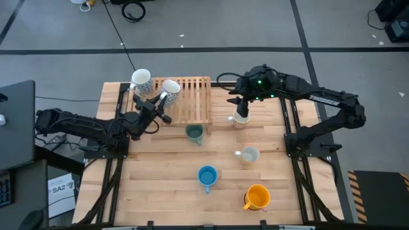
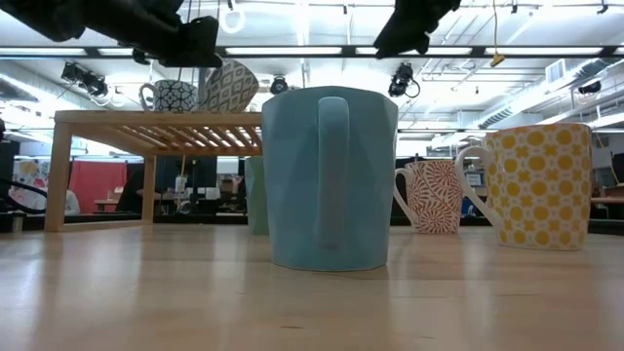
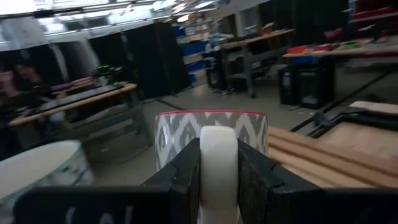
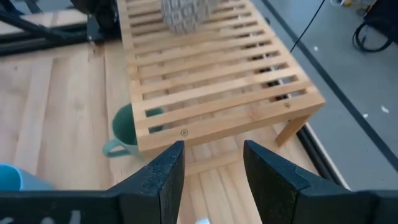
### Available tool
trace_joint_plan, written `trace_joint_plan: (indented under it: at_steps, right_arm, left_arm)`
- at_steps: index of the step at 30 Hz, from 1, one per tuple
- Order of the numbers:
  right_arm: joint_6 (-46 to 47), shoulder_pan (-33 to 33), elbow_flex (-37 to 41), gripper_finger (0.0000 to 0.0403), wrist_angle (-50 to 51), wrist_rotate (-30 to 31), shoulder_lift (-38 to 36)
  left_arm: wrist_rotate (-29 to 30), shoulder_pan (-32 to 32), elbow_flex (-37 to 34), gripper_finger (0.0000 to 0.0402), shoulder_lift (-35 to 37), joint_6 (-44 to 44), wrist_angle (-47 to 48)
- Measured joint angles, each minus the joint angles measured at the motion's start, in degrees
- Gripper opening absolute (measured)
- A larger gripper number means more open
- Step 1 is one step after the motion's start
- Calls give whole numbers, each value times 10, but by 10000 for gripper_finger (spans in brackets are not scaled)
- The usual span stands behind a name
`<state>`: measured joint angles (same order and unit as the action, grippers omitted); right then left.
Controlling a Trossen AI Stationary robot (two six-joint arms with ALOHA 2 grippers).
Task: Place coffee mugs
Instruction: Put the white-gray patterned mug on the shelf
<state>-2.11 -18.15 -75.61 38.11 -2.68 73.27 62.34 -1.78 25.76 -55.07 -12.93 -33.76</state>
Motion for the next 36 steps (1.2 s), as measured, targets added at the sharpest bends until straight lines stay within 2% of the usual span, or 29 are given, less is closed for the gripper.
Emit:
trace_joint_plan:
  at_steps: [6, 12, 31, 36]
  right_arm:
    - [0, 0, 0, 170, 1, -1, 26]
    - [0, 0, 0, 170, 2, -2, 22]
    - [0, 0, 0, 170, 1, -3, 17]
    - [0, 0, 0, 170, 1, -3, 17]
  left_arm:
    - [87, -40, 0, 80, 0, -1, 21]
    - [159, -63, 0, 80, 0, 5, 26]
    - [167, -69, 0, 81, 0, 33, 37]
    - [163, -69, 0, 98, 0, 34, 39]
